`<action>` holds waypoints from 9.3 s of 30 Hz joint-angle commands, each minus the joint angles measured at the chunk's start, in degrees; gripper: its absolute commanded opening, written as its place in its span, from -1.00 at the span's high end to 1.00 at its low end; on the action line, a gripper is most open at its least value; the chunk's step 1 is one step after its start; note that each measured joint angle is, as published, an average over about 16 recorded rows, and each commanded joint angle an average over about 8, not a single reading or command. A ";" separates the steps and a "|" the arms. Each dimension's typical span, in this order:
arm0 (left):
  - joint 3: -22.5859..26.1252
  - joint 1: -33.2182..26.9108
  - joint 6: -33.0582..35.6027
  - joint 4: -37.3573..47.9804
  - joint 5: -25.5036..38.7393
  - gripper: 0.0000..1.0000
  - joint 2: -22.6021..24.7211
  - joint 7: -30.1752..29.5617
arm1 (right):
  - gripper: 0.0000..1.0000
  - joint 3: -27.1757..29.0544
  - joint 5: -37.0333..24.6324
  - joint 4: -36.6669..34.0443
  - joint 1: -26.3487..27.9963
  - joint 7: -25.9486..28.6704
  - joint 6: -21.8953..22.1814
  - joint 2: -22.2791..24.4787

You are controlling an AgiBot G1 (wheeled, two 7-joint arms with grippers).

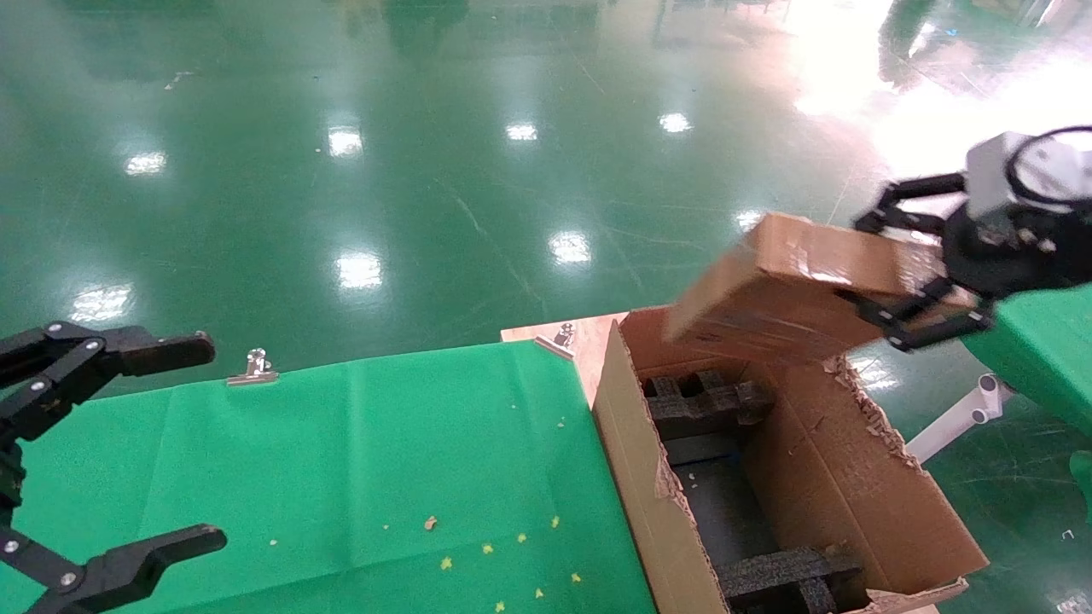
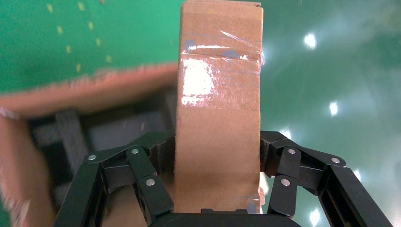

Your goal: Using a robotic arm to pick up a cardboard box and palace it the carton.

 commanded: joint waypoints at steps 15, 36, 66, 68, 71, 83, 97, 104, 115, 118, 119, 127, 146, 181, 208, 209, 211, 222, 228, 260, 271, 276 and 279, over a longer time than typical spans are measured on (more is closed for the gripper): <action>0.03 -0.01 -0.01 0.00 -0.02 -1.00 -0.01 0.02 | 1.00 -11.64 4.45 -4.61 -2.32 5.86 0.78 6.41; 0.09 -0.02 -0.04 0.00 -0.06 -1.00 -0.03 0.04 | 1.00 -14.00 24.95 2.88 -20.28 23.69 27.87 15.26; 0.12 -0.04 -0.05 0.04 -0.10 -1.00 -0.05 0.07 | 1.00 -17.45 27.39 11.44 -25.42 34.14 43.42 17.35; 0.12 -0.04 -0.05 0.04 -0.10 -1.00 -0.05 0.07 | 1.00 -17.90 26.25 12.63 -25.65 35.57 45.74 17.32; 0.13 -0.04 -0.05 0.04 -0.11 -1.00 -0.05 0.08 | 1.00 -18.58 24.57 14.62 -25.95 38.18 49.21 17.34; 0.15 -0.05 -0.06 0.05 -0.12 -1.00 -0.06 0.09 | 1.00 -21.72 15.53 22.85 -26.37 50.83 58.48 17.68; 0.18 -0.05 -0.07 0.05 -0.14 -1.00 -0.07 0.10 | 1.00 -26.19 3.13 27.18 -26.62 65.98 66.37 14.70; 0.19 -0.06 -0.08 0.05 -0.15 -1.00 -0.07 0.11 | 1.00 -28.60 -3.24 27.68 -26.45 71.44 68.56 11.92; 0.22 -0.06 -0.09 0.05 -0.17 -1.00 -0.08 0.12 | 1.00 -32.58 -12.55 27.32 -26.38 79.28 70.65 6.73; 0.22 -0.06 -0.09 0.05 -0.17 -1.00 -0.09 0.13 | 1.00 -33.76 -14.61 26.77 -26.46 82.62 70.82 5.00; 0.23 -0.06 -0.09 0.05 -0.17 -1.00 -0.09 0.13 | 1.00 -34.13 -15.21 26.60 -26.50 83.82 70.86 4.44; 0.25 -0.07 -0.10 0.05 -0.19 -1.00 -0.10 0.14 | 1.00 -37.00 -19.83 25.60 -27.43 92.99 71.86 0.54; 0.29 -0.08 -0.12 0.05 -0.22 -1.00 -0.11 0.16 | 1.00 -41.48 -28.15 22.04 -33.10 108.95 77.07 -6.47; 0.33 -0.08 -0.15 0.06 -0.26 -1.00 -0.14 0.19 | -1.00 -43.42 -34.13 23.91 -34.59 117.45 77.46 -6.58; 0.38 -0.10 -0.16 0.09 -0.29 -1.00 -0.15 0.22 | -1.00 -40.32 -40.19 33.29 -25.24 112.87 83.79 -0.07; 0.38 -0.10 -0.16 0.09 -0.29 -1.00 -0.15 0.22 | -1.00 -40.06 -40.81 34.30 -24.73 112.18 85.08 0.51; 0.39 -0.10 -0.16 0.09 -0.30 -1.00 -0.16 0.22 | -1.00 -39.67 -41.88 36.03 -24.07 110.95 88.10 1.38; 0.41 -0.11 -0.17 0.09 -0.31 -1.00 -0.16 0.23 | -1.00 -44.13 -52.09 37.97 -24.71 116.86 112.55 2.66; 0.41 -0.11 -0.18 0.10 -0.32 -1.00 -0.17 0.24 | -1.00 -49.42 -65.07 37.71 -23.35 125.56 128.04 4.95; 0.46 -0.12 -0.19 0.13 -0.36 -1.00 -0.18 0.27 | -1.00 -12.49 -41.36 36.20 -38.94 95.09 92.86 0.20; 0.48 -0.13 -0.19 0.13 -0.38 -1.00 -0.19 0.28 | -1.00 9.79 -25.74 35.41 -48.41 76.57 70.61 -2.87; 0.49 -0.13 -0.20 0.13 -0.38 -1.00 -0.19 0.28 | -1.00 19.99 -18.58 35.04 -52.75 68.09 60.42 -4.27; 0.50 -0.13 -0.20 0.13 -0.39 -1.00 -0.19 0.29 | -1.00 26.09 -14.31 34.83 -55.34 63.02 54.33 -5.11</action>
